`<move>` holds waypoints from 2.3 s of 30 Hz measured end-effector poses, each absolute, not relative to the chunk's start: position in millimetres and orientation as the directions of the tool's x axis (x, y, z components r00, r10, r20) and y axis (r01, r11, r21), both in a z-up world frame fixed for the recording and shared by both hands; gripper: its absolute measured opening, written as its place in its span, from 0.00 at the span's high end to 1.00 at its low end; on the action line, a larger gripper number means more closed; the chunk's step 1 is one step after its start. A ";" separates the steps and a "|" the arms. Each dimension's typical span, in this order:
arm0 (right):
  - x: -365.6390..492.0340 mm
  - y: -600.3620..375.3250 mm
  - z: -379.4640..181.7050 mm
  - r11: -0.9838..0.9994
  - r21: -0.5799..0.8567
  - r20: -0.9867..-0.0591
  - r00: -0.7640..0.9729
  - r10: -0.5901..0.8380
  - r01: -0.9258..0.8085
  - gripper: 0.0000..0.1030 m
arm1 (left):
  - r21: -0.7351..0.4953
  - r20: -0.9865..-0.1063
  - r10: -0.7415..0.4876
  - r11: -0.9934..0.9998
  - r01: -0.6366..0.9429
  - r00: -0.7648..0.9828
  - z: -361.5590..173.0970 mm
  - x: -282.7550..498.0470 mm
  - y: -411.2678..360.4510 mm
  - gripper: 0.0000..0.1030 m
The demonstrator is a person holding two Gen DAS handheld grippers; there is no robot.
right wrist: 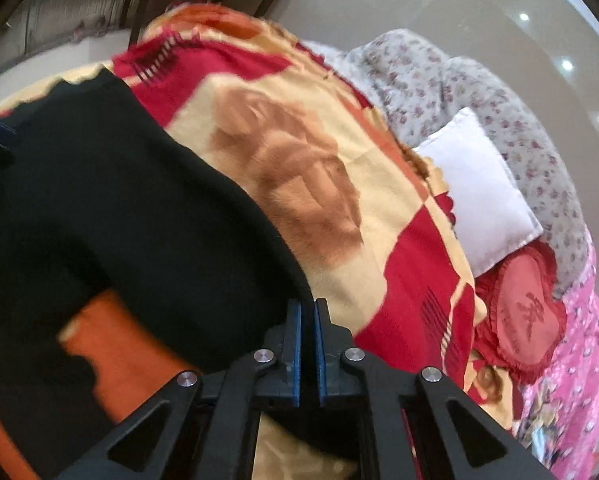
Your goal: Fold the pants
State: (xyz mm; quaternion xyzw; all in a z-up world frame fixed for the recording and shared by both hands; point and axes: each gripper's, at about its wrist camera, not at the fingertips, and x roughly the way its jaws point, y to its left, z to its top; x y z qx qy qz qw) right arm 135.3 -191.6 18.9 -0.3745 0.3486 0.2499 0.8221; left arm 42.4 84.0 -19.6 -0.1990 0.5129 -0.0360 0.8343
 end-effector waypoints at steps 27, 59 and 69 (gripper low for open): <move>39.0 -122.8 37.1 0.693 0.128 -0.687 0.440 0.578 -0.710 0.53 | -0.412 -0.806 -0.239 0.883 -0.223 0.542 -11.3 20.8 119.0 0.34; 19.1 -24.3 25.1 0.513 0.250 -0.674 0.233 0.701 -0.821 0.93 | -0.758 -0.583 -0.530 0.628 -0.177 0.616 -12.5 -0.5 209.5 0.12; -7.7 -23.7 -7.9 0.501 0.257 -0.718 0.184 0.671 -0.826 0.93 | -0.802 -0.545 -0.548 0.560 -0.206 0.634 -17.7 -19.9 228.6 0.04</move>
